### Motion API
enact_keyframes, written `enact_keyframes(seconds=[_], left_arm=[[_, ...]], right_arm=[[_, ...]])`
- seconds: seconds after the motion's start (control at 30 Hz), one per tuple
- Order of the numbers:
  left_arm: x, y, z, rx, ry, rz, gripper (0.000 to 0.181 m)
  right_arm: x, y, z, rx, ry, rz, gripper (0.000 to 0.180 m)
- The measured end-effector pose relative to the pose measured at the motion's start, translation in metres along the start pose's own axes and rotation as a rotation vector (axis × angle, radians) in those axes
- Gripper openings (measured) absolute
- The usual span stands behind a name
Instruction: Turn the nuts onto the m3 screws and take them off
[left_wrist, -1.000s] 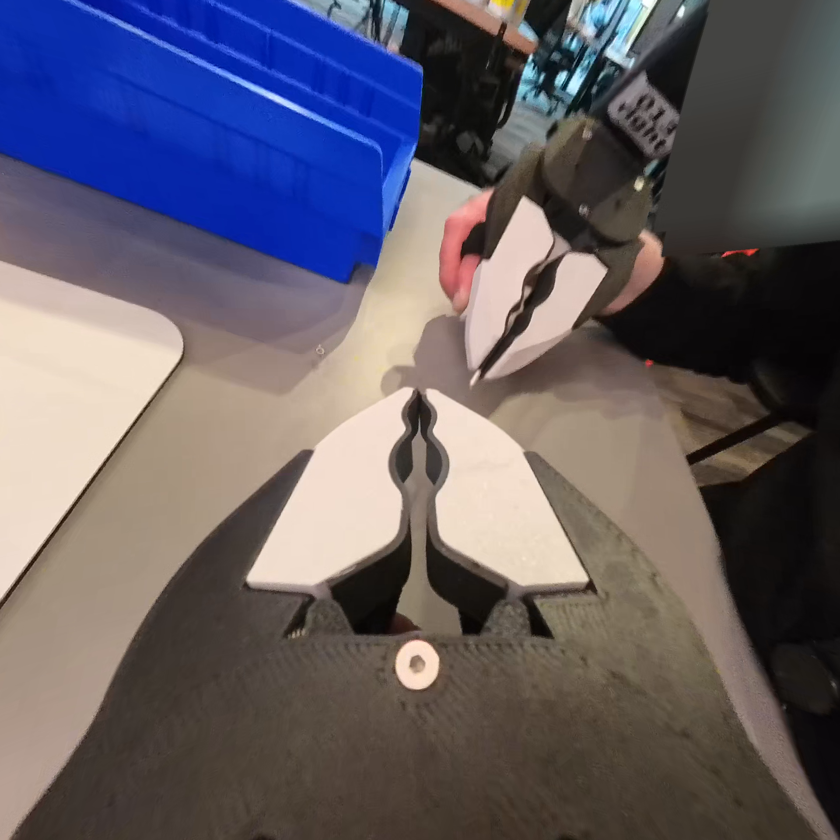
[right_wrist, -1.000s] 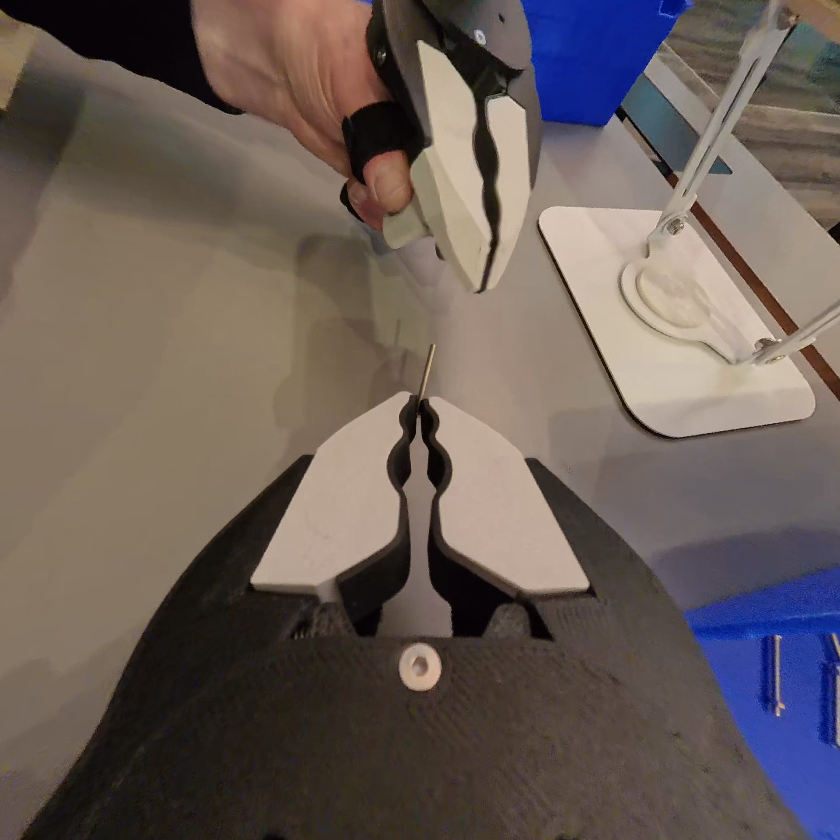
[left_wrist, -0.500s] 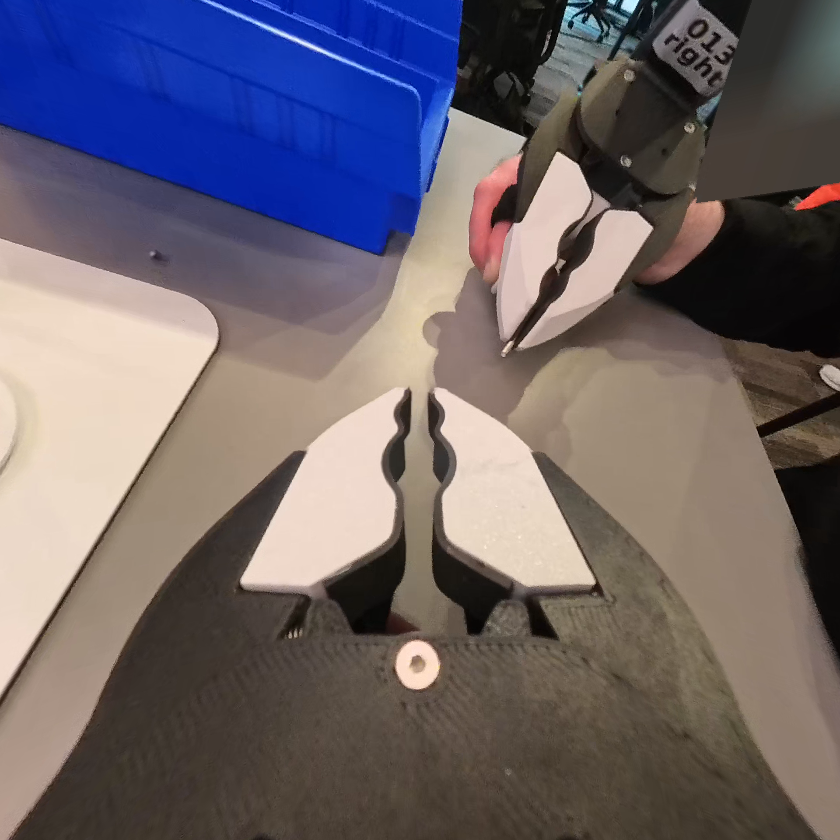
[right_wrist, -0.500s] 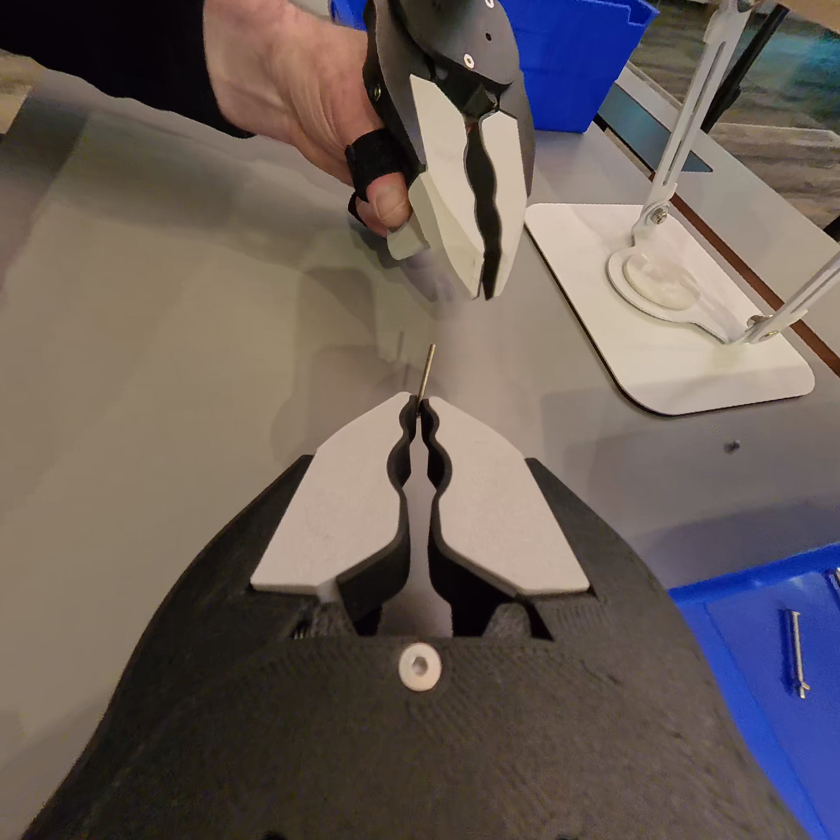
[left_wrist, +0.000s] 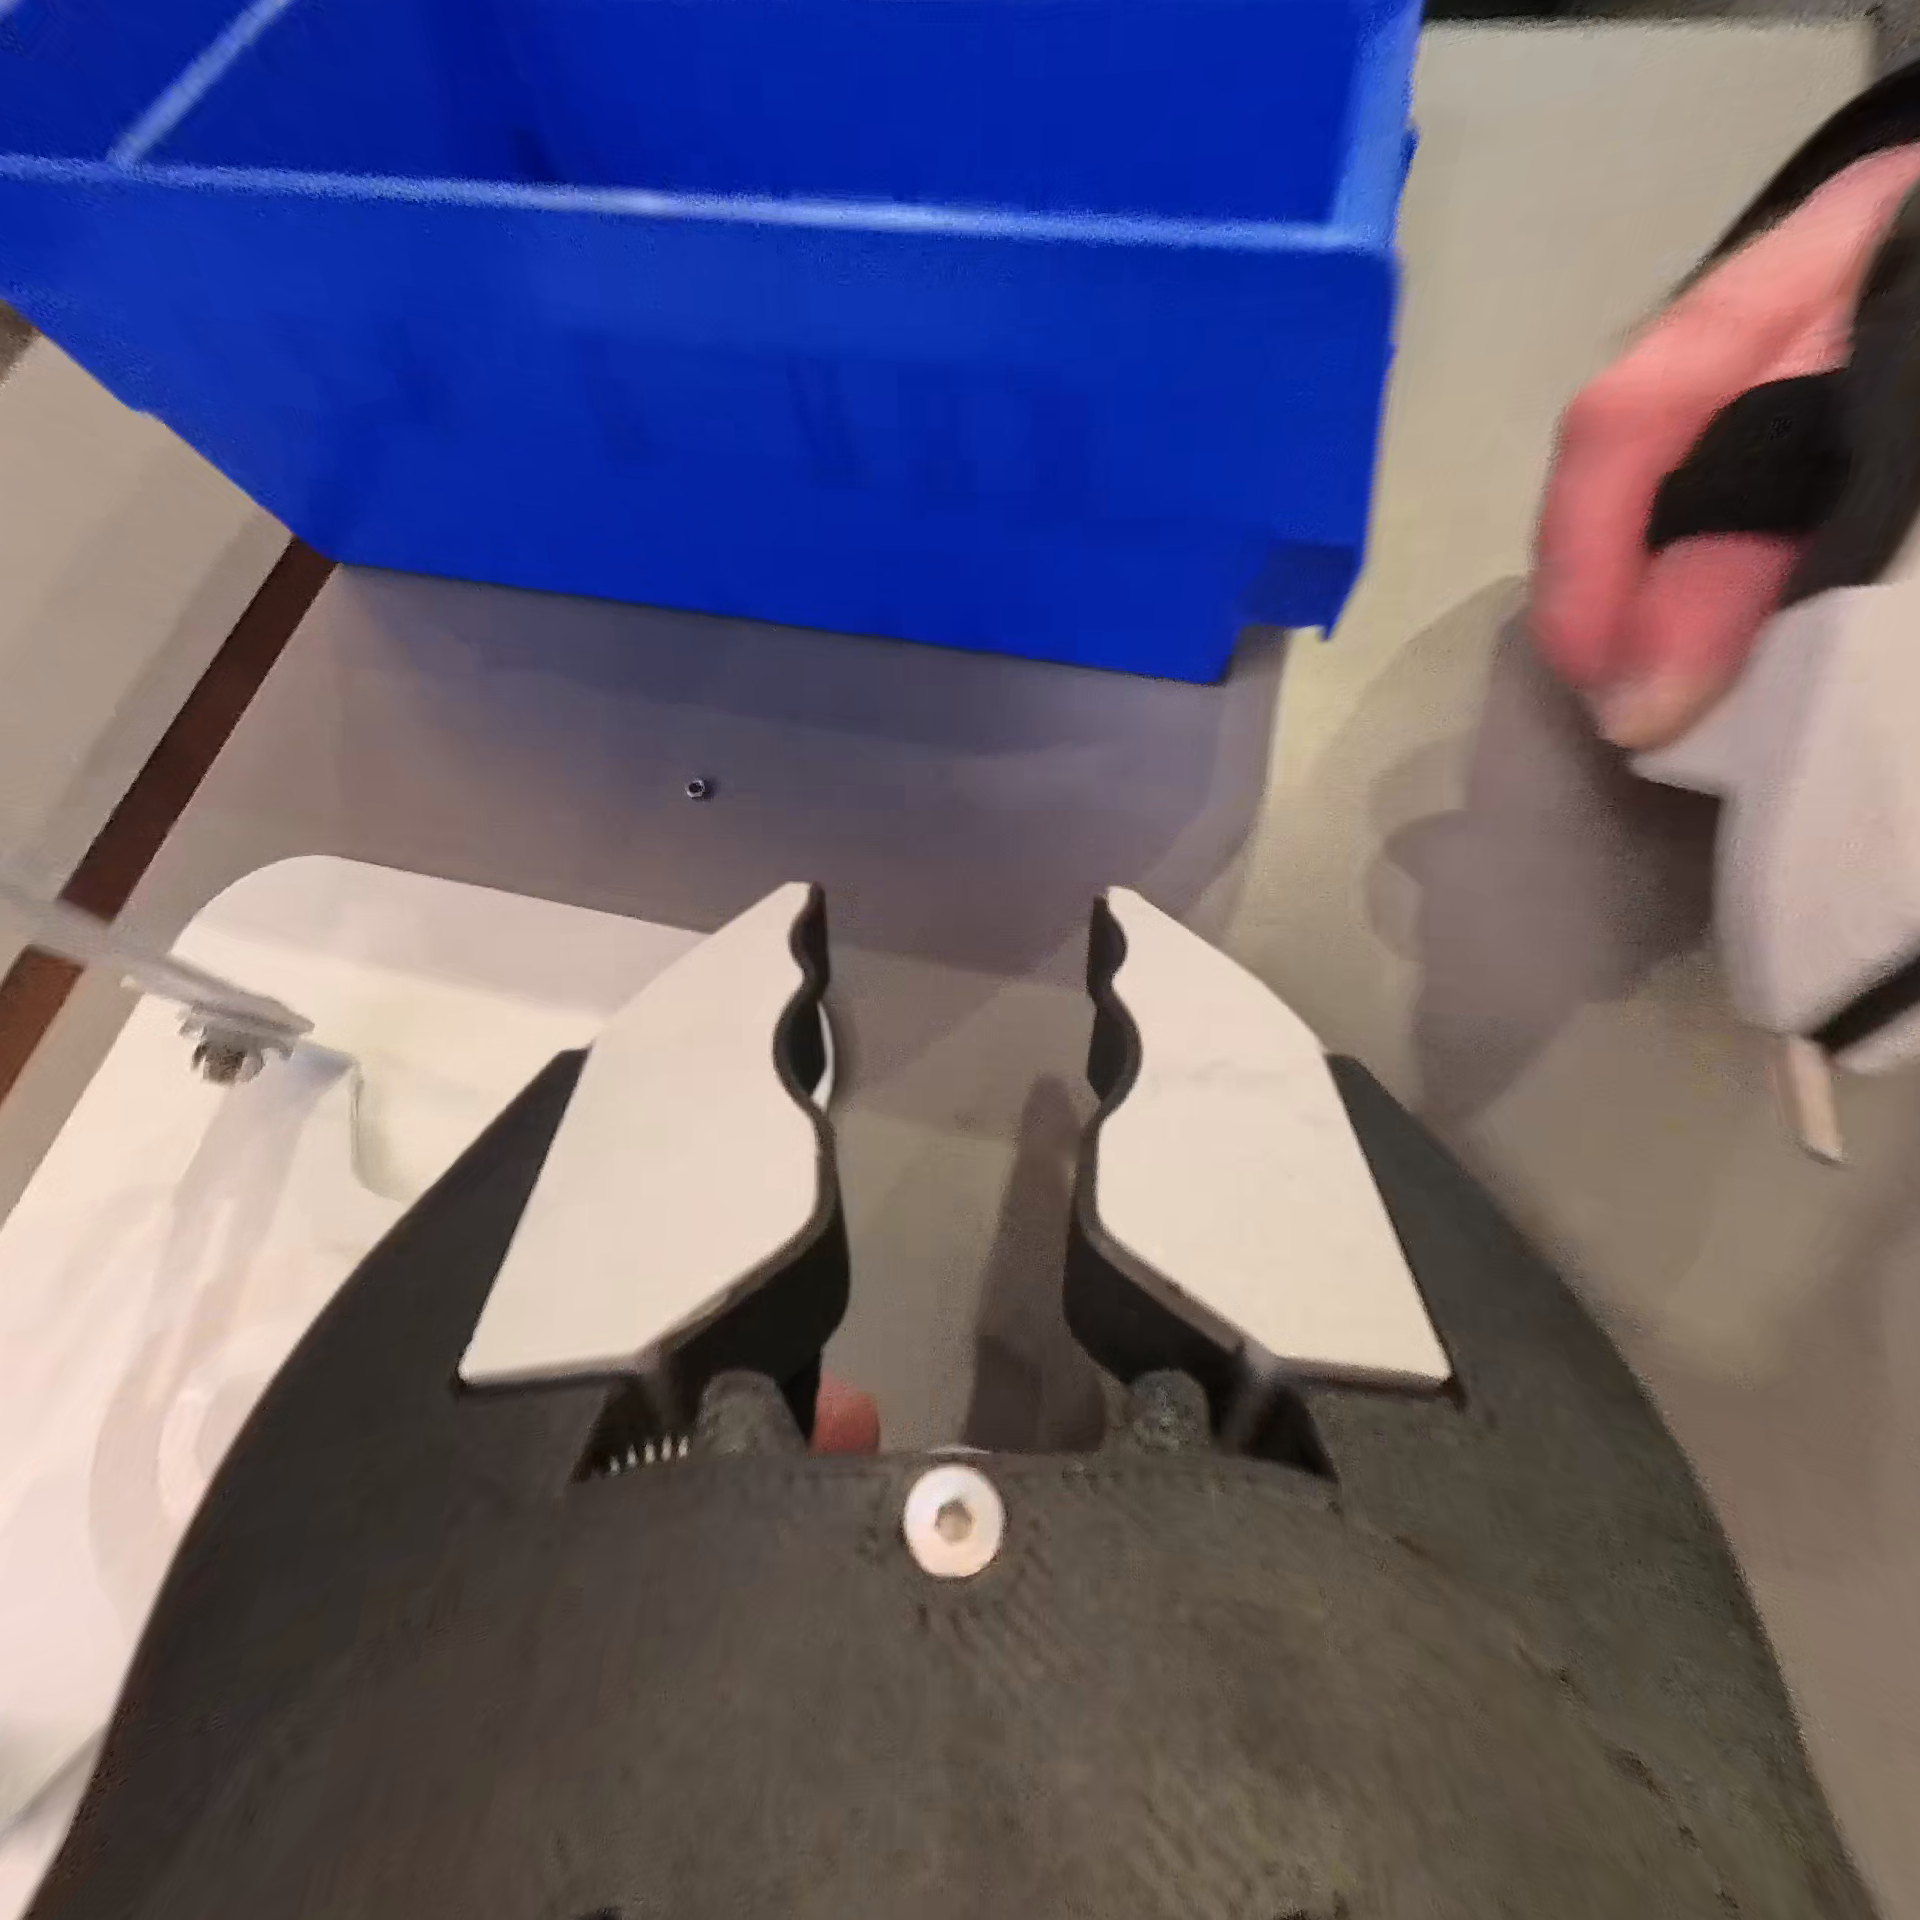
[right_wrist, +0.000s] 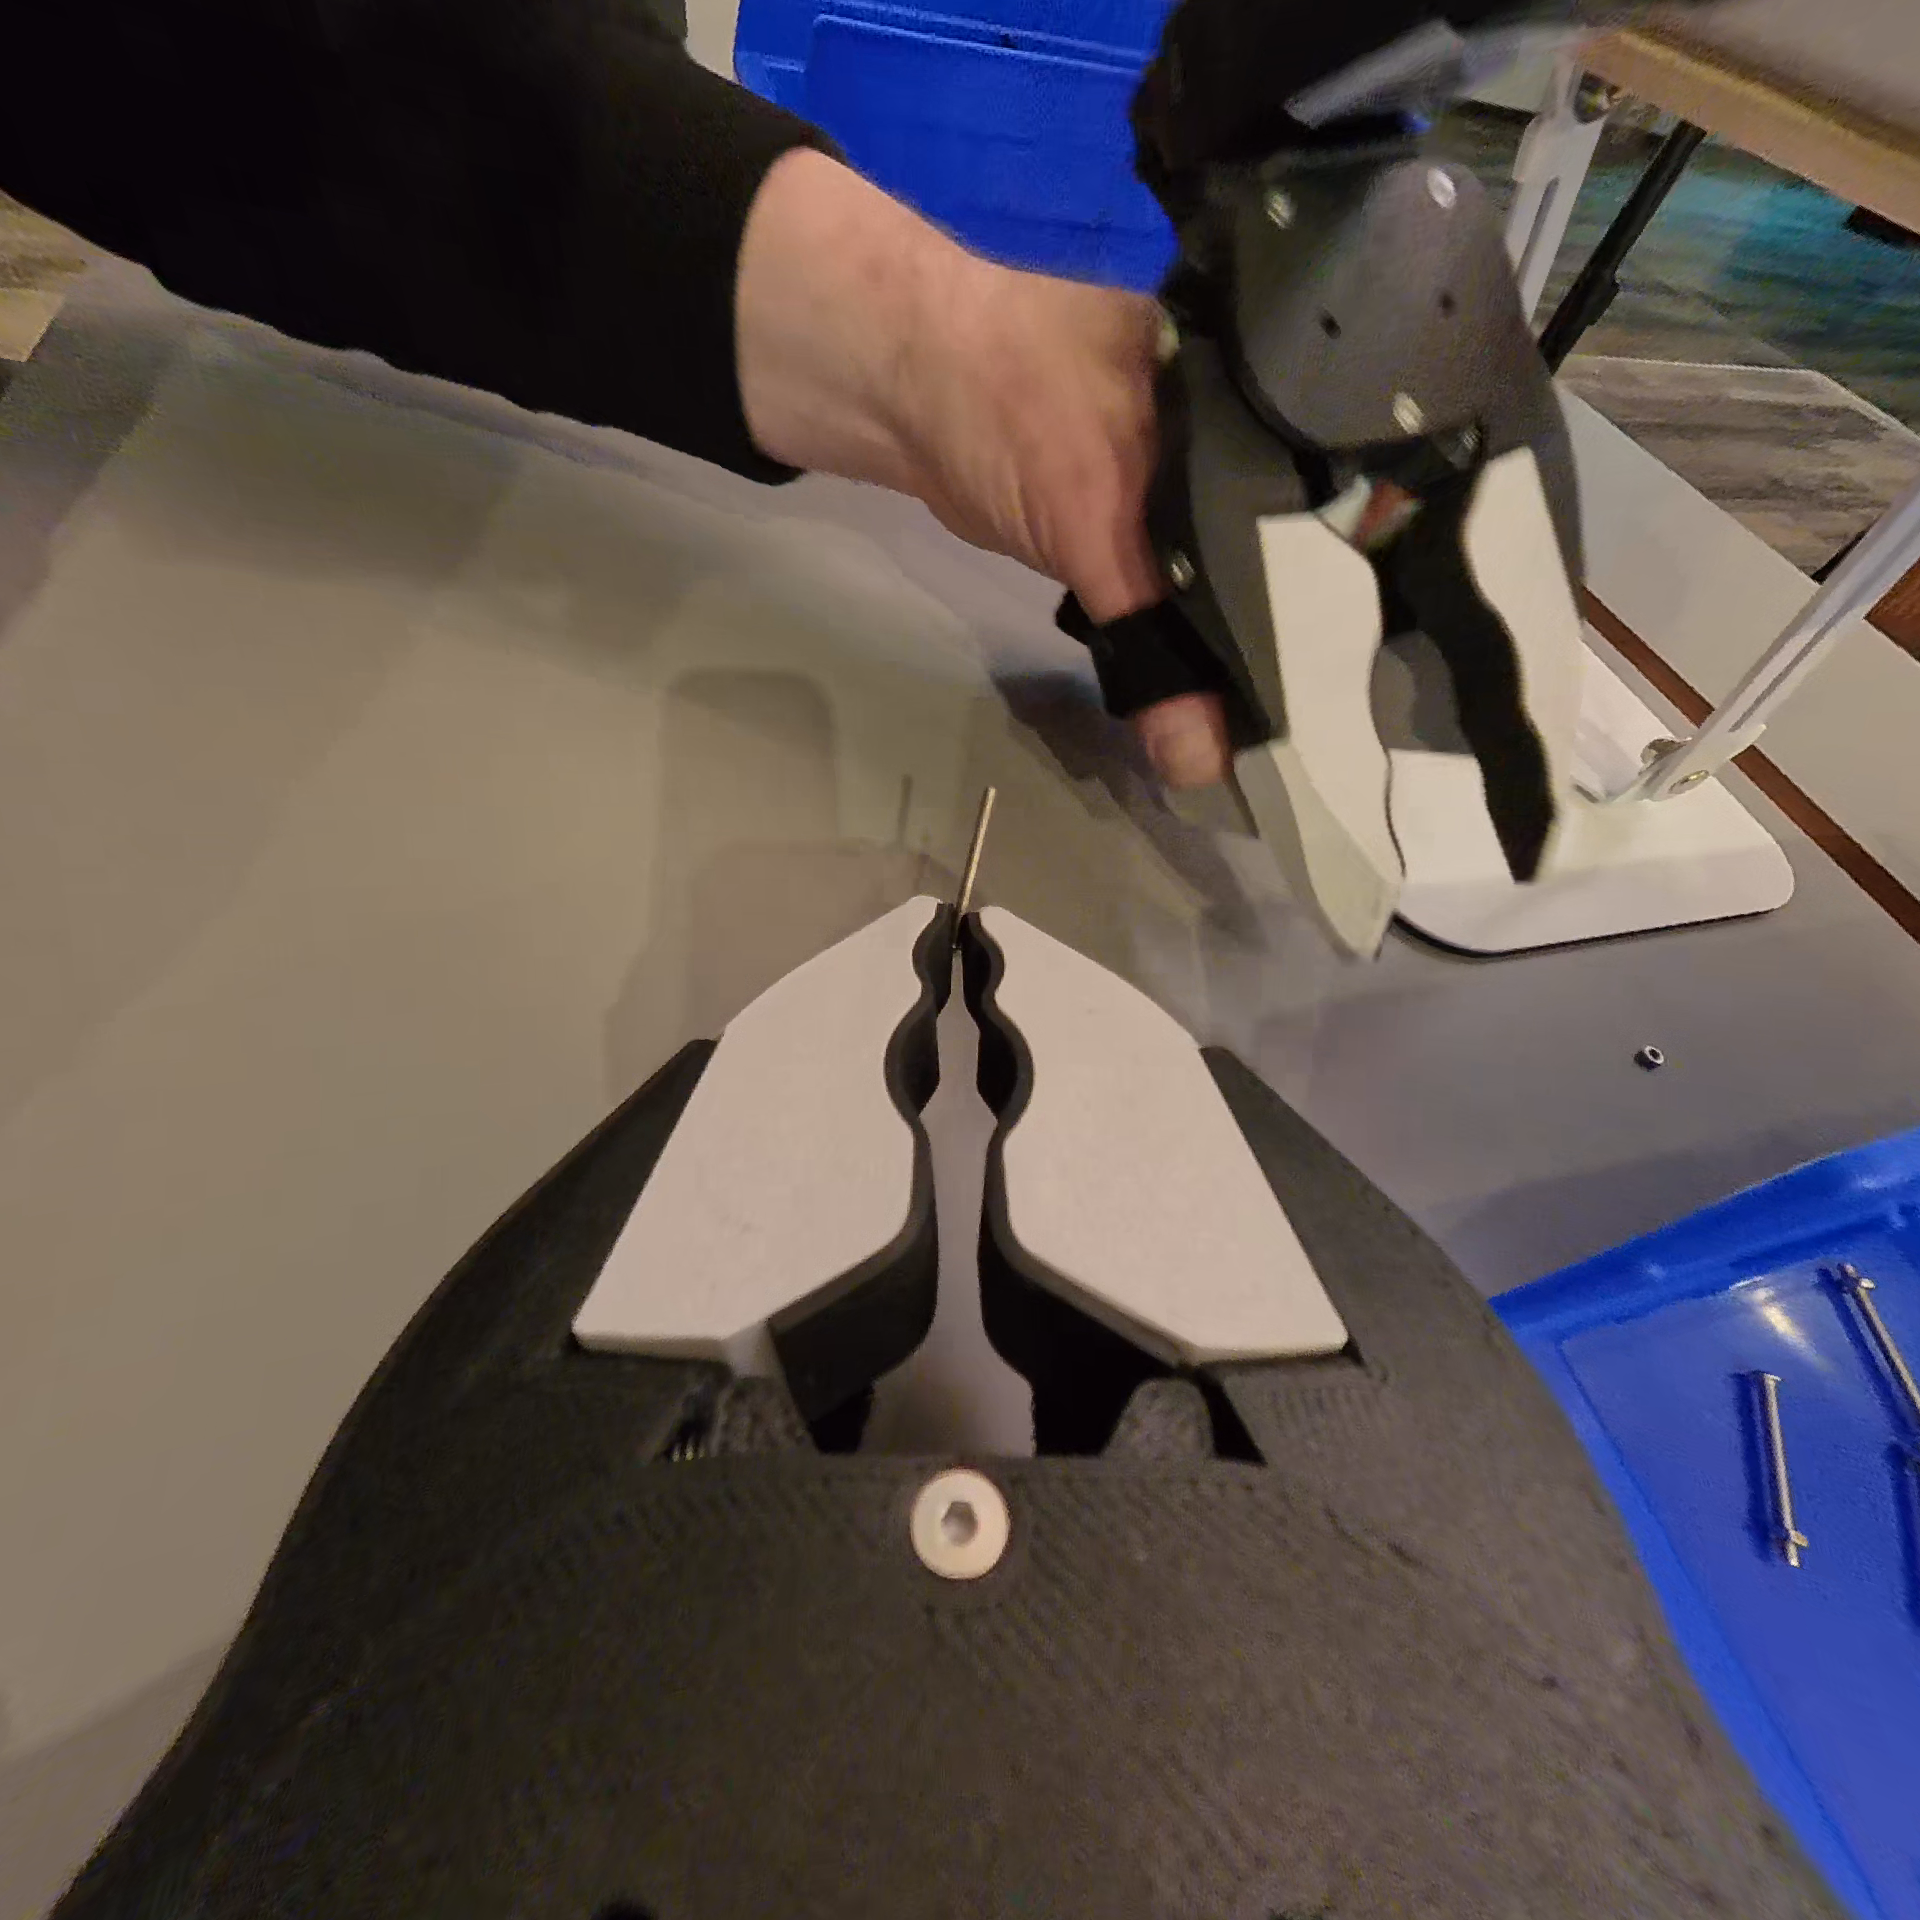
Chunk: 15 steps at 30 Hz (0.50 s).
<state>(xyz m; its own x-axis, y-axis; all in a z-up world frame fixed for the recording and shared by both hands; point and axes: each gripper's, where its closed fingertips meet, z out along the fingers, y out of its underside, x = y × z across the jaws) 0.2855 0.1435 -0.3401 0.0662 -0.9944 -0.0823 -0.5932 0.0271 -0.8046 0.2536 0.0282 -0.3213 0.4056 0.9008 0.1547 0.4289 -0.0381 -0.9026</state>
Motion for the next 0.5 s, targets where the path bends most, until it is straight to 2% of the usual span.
enact_keyframes(seconds=[0.03,0.2,0.37,0.5], left_arm=[[-0.003,0.001,0.009,-0.032,0.009,0.000,0.052],[-0.019,-0.012,0.038,-0.053,0.026,-0.004,0.057],[-0.028,-0.007,0.056,-0.145,0.028,0.012,0.067],[-0.028,-0.001,0.061,-0.196,0.044,0.001,0.066]], right_arm=[[0.000,-0.001,-0.001,0.005,-0.003,0.002,0.002],[-0.001,-0.002,-0.003,0.025,-0.016,0.007,0.002],[-0.002,-0.002,-0.005,0.027,-0.024,0.007,0.002],[-0.003,-0.002,-0.005,0.025,-0.027,0.005,0.002]])
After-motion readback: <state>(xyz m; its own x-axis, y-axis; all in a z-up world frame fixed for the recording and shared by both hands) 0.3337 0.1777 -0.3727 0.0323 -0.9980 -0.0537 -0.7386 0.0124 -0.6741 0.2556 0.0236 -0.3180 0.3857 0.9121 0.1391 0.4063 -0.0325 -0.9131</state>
